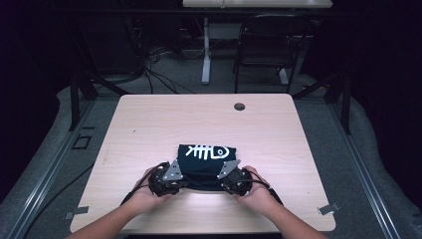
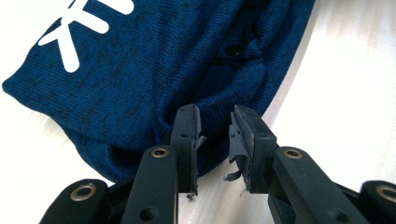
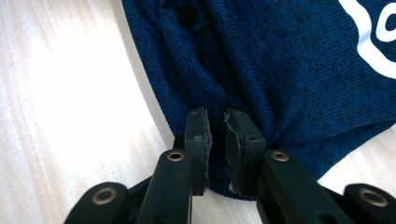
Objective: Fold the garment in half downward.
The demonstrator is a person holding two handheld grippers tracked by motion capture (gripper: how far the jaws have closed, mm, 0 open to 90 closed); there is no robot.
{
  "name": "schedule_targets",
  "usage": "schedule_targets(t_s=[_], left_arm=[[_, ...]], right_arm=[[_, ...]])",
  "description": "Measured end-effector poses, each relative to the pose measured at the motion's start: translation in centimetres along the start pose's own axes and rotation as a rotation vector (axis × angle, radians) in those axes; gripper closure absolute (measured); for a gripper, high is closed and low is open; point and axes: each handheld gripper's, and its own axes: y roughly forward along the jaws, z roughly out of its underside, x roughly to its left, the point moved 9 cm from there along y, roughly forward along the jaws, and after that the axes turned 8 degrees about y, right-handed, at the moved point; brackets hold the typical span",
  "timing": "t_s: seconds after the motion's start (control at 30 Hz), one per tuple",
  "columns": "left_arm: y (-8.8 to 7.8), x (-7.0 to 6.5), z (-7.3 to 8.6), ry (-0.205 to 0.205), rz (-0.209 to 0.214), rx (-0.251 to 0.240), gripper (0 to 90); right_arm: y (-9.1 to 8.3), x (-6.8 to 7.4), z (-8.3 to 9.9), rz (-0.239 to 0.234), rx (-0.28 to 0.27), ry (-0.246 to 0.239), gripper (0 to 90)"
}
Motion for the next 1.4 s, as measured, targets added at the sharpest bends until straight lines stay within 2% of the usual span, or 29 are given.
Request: schedule_targets(t_s=[0.33,0.37,0.47,0.67,0.83,0.97,1.1,1.4], left_arm=[[0.4,1.0,-0.1,-0.053,-0.035,0.007,71.2],[0.5,1.1,-0.1,-0.061,-0.038,0.002,70.8],[0.3,1.2,-0.1,-0.080,-0.035,-0.009,68.7],[-0.2,1.3,-0.1,-0.107,-0.039,-0.036,68.2],[-0.9,1.5,-0.2,-0.133,-0.034,-0.050,64.2],[-1.6,1.9,-0.3,-0.151,-0.047,-0.061,60.6],[-2.3,2.4,0.0,-0.177,-0.058,-0.073,58.2],[-4.3,3.4,1.3,-0.249,-0.110,-0.113,54.3]], right_arm=[[0.2,-1.4,-0.3,0.018,-0.014,0.044,74.9],[0.3,-1.6,-0.3,0.019,-0.023,0.062,74.3],[0.0,-1.8,-0.3,-0.008,-0.020,0.082,71.1],[-0.1,-1.4,-0.5,-0.021,-0.036,0.092,69.2],[-0.8,-0.8,-0.8,-0.036,-0.047,0.085,64.5],[-1.5,-0.4,-1.0,-0.035,-0.055,0.081,58.7],[-2.0,-0.4,-1.1,-0.030,-0.059,0.077,56.6],[-3.8,-1.1,-0.5,-0.003,-0.093,0.125,53.3]])
